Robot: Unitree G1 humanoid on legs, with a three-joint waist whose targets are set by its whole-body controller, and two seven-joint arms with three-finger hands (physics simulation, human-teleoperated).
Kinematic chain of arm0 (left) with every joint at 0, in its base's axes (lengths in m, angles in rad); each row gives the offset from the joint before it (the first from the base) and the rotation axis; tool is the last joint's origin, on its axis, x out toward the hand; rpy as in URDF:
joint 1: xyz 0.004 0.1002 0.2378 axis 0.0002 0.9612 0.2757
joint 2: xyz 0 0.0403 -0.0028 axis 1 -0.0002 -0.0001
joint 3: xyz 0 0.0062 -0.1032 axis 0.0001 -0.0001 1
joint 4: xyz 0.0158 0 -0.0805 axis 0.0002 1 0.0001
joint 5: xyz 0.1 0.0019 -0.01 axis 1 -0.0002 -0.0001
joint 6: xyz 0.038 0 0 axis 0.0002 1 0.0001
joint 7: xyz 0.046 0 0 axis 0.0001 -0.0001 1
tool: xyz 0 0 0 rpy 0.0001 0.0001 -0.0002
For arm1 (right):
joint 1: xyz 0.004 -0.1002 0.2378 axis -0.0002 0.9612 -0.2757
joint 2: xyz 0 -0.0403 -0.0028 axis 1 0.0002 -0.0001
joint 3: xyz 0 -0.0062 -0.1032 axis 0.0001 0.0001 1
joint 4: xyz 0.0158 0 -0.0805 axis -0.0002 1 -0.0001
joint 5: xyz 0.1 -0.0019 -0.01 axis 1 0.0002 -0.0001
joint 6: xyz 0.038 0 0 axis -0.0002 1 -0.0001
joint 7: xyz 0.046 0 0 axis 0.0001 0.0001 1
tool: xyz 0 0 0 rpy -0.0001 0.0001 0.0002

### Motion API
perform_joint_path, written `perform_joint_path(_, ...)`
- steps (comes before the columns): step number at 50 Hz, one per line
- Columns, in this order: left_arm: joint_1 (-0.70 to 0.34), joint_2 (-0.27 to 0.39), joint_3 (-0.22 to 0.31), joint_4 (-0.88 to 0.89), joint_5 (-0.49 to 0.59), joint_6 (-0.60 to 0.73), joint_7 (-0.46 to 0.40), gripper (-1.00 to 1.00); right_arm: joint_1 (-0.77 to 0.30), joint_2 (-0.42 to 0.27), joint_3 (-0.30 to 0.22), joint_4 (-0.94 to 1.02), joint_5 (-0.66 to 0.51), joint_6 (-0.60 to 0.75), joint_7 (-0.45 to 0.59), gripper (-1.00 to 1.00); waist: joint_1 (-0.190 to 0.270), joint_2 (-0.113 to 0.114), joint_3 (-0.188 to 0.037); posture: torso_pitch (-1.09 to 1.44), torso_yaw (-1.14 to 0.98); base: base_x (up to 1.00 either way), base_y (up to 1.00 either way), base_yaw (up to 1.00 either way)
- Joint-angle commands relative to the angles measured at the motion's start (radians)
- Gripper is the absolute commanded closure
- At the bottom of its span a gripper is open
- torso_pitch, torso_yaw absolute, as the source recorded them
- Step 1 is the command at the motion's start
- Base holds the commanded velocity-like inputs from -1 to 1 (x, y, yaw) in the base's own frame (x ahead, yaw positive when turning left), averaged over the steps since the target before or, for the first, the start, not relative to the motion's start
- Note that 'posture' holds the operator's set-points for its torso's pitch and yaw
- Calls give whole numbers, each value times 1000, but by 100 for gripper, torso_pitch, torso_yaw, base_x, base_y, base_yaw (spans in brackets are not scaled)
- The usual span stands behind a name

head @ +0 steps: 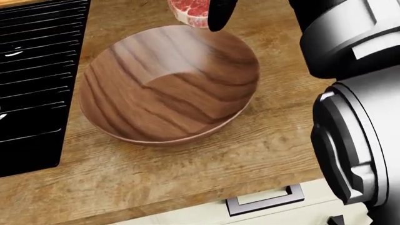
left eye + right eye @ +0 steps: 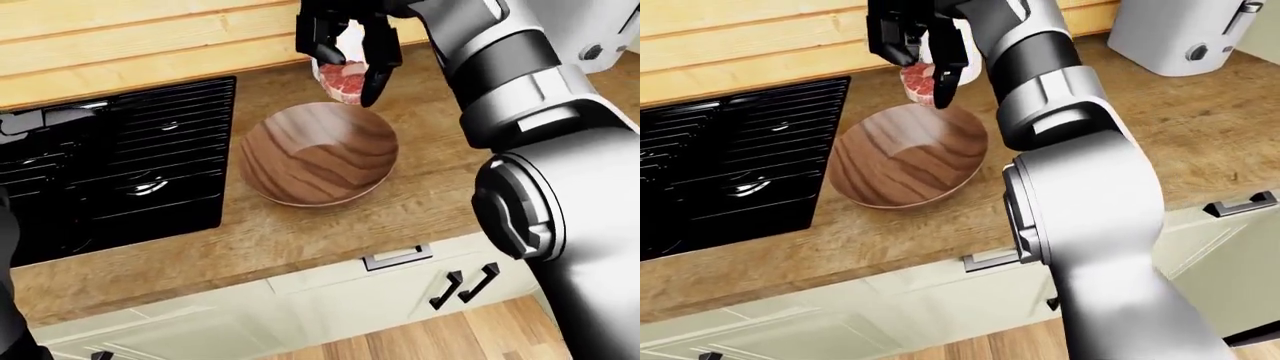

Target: Pick the lamb chop from the pan and place it in the bowl.

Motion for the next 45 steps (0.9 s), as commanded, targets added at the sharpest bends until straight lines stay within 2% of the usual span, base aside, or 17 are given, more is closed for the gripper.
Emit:
perform_joint_path(1,-22,23,19,-19,3,-27,-1,-100,-41,-4,-9,-39,10,-9,-29,100,-1,5,-30,0,0,0,0,0)
perform_joint_path(29,-10,20,27,-21,1,-31,-6,-100,10,88,12,-53,9,-19,-47,100,-6,12,-32,0,0,0,0,0)
perform_joint_path(45,-10,21,27,-21,-1,-30,-5,-100,56,112,22,-94,17,-10,12,100,-6,14,-33,0,0,0,0,0)
